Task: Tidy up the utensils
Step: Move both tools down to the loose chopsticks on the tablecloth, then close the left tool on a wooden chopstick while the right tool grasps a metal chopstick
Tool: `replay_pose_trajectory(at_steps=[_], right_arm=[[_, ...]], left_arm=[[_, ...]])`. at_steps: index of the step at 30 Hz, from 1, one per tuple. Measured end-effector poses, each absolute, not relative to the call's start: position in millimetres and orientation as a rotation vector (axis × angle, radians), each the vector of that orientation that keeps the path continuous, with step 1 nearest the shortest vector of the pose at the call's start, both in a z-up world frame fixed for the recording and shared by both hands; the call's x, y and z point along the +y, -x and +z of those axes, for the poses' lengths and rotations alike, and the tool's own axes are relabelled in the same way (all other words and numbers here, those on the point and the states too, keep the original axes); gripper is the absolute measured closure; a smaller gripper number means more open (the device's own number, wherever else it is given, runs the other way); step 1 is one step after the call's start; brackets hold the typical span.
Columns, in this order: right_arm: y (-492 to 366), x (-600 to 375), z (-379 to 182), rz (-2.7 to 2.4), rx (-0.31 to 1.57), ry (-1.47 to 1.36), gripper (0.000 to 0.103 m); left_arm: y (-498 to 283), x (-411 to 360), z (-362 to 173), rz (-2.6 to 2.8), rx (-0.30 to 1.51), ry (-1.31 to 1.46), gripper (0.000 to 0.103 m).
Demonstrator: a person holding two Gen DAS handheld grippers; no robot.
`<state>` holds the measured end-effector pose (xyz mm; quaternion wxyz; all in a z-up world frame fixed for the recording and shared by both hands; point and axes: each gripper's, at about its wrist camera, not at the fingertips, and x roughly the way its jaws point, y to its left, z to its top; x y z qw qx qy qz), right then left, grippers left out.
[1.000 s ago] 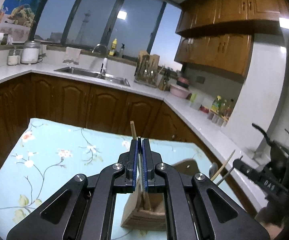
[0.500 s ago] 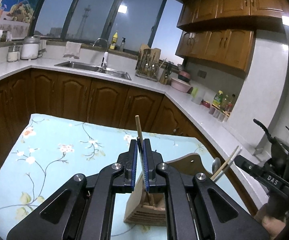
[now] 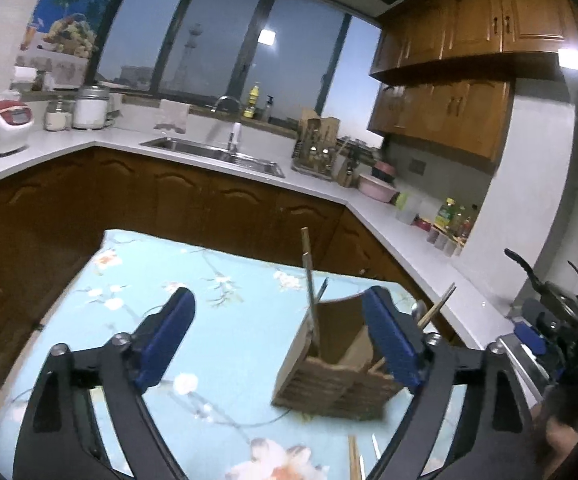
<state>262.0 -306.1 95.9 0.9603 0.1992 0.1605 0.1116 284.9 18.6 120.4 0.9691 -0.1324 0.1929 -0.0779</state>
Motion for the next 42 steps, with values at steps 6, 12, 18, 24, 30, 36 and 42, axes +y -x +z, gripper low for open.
replay_pose_trajectory(at_steps=[6,12,18,24,30,36,42], right_arm=[[-229.5,-301.8,90.9,0.225,0.349,-0.379,0.002],[-201.2,-297.3,74.3,0.216,0.386,-0.359,0.002],[-176.9,-294.7,46.9,0.197,0.436,-0.336,0.002],[-164.0,-292.7,20.6,0.171,0.497,-0.302,0.002],[-162.7,-289.8,3.3,0.163,0.545,-0.285,0.002],[-171.4,-284.7,-8.7,0.165,0.597,-0.272,0.002],[-182.8,-280.5,-16.8,0.169,0.636,-0.279,0.002]], left_arm=[[-242.6,30.4,116.6,-0.141,0.394,0.264,0.012],[-207.7,32.2,92.8,-0.091,0.457,0.238,0.011],[-181.8,33.8,52.1,-0.086,0.547,0.254,0.011],[-170.3,30.8,19.5,-0.083,0.624,0.275,0.011],[-171.2,18.1,0.5,-0.111,0.699,0.248,0.011],[-182.3,4.3,-15.7,-0.148,0.794,0.213,0.011],[-194.4,-13.7,-23.7,-0.176,0.857,0.158,0.015]])
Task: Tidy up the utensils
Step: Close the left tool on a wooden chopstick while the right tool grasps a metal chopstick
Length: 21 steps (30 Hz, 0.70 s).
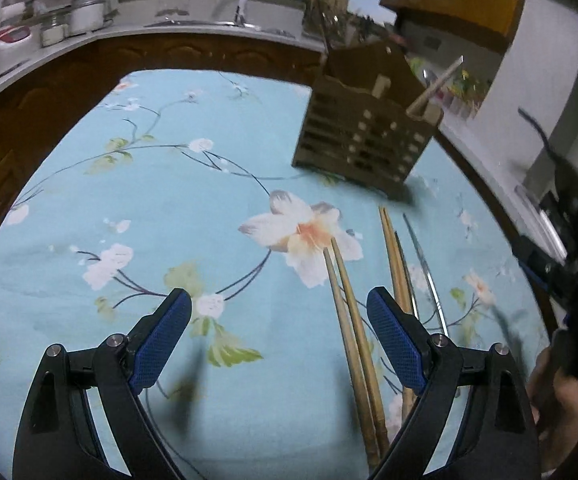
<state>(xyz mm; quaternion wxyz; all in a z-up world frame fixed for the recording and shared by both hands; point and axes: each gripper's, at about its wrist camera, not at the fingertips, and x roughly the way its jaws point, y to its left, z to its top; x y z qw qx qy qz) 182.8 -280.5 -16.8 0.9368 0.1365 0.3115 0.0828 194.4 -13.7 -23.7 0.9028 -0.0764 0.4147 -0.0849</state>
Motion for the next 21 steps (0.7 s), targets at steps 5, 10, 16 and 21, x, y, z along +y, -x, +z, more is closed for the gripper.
replay_pose_trajectory(at_steps=[5,10,16,21], right_arm=[[-197.2,-274.8,-23.2,0.176,0.679,-0.267,0.017],[-222.9,-267.1,-39.9,0.190,0.775,-0.252,0.046],[-246.4,-257.7,-58.2,0.201,0.855,-0.218,0.061],[-260.6,-255.0,-67.6,0.192,0.885,-0.189,0.067]], left_arm=[[-209.0,-31.6,-33.5,-0.199,0.909,0.113,0.028],[-221.9,-40.7,-41.0,-0.208,0.935,0.104,0.036],[-238.1,-50.8,-50.8,-0.235,0.973,0.097,0.055],[-246.7,-60.7,-58.8,-0.251,0.997,0.075,0.061]])
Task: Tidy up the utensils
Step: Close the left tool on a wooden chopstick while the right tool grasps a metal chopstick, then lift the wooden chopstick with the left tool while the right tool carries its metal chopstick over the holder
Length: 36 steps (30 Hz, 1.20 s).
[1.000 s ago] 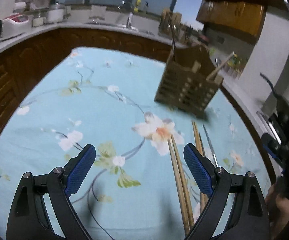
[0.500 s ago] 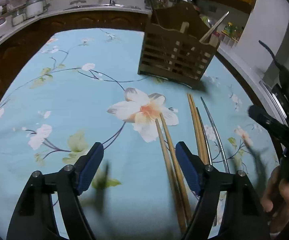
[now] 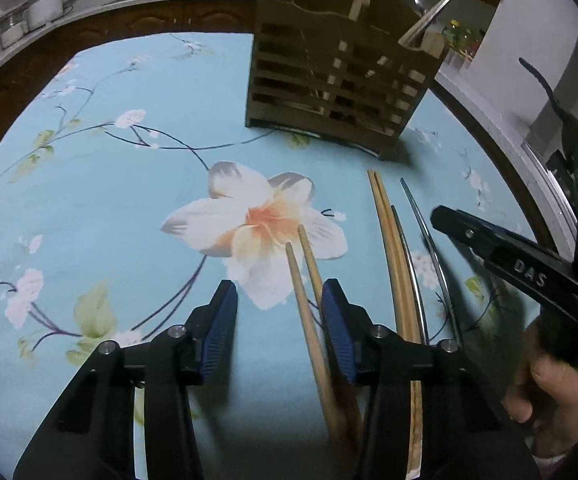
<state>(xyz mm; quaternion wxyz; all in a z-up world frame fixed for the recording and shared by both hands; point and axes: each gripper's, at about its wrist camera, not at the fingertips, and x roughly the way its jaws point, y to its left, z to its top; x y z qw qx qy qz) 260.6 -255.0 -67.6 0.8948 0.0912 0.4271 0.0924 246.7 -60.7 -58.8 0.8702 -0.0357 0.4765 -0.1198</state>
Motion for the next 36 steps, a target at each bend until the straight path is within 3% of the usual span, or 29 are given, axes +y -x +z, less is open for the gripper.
replay_pose_trajectory(at_steps=[6,16,22,29,36], right_arm=[[-274.9,-255.4,-72.9,0.187,0.908,-0.163,0.075],[-291.8,-238.0,-76.5,0.163,0.908,-0.032,0.079],[-298.0,-224.0,-77.0,0.174,0.905,0.053,0.096],[-286.9,-246.0,-66.3,0.229,0.907,-0.114,0.099],[-245.8,-266.4,-14.5,0.283,0.784,-0.221,0.099]], left_arm=[[-247.5,-58.4,-60.1,-0.252,0.978,0.035,0.079],[-250.3,-85.0,-62.0,-0.244,0.950,-0.131,0.084],[-247.8,-91.7,-63.0,-0.267,0.922,-0.157,0.097],[-244.0,-76.5,-54.5,-0.309,0.938,-0.051,0.099],[-225.6,-45.0,-5.1,-0.381,0.854,0.135,0.099]])
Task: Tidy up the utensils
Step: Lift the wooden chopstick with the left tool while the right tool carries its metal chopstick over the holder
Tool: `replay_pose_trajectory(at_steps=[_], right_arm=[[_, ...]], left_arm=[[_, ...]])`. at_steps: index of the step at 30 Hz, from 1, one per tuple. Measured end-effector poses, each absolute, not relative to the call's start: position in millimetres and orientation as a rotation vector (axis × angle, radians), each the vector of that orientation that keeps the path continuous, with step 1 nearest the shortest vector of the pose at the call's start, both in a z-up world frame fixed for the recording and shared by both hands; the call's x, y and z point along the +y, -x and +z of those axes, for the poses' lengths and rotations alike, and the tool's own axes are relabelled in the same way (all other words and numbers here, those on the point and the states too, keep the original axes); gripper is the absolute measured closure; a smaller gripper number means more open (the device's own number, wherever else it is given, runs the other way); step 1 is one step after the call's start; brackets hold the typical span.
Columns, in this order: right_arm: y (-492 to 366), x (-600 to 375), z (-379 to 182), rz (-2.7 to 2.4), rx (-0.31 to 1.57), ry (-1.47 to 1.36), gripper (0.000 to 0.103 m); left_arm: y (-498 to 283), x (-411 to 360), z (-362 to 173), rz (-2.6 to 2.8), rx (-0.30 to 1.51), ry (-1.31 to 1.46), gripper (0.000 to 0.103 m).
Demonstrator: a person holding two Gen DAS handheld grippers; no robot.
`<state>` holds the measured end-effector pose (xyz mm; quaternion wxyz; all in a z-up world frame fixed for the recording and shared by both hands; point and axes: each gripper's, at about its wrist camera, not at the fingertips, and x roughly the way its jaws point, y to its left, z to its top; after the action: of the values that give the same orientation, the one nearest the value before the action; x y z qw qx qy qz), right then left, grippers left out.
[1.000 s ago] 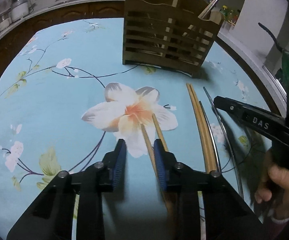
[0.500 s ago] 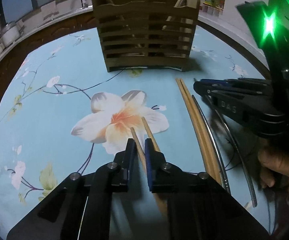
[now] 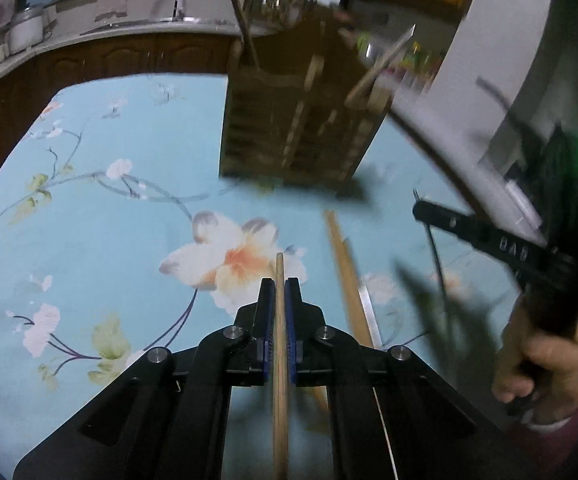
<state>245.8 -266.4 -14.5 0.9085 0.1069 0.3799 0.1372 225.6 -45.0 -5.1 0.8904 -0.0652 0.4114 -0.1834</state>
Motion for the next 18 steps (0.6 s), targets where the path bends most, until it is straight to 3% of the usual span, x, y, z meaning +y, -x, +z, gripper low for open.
replay_pose_trajectory(at_steps=[9,18], right_arm=[[-205.9,-275.9,56.7,0.303,0.600,-0.242,0.099],[-186.7,-278.0,94.5,0.309,0.492,-0.228,0.099]], left_arm=[[-197.3,-25.9,67.1,-0.424,0.697,0.193,0.099],[-180.4,-14.5,98.8,-0.413,0.609,0.187,0.099]])
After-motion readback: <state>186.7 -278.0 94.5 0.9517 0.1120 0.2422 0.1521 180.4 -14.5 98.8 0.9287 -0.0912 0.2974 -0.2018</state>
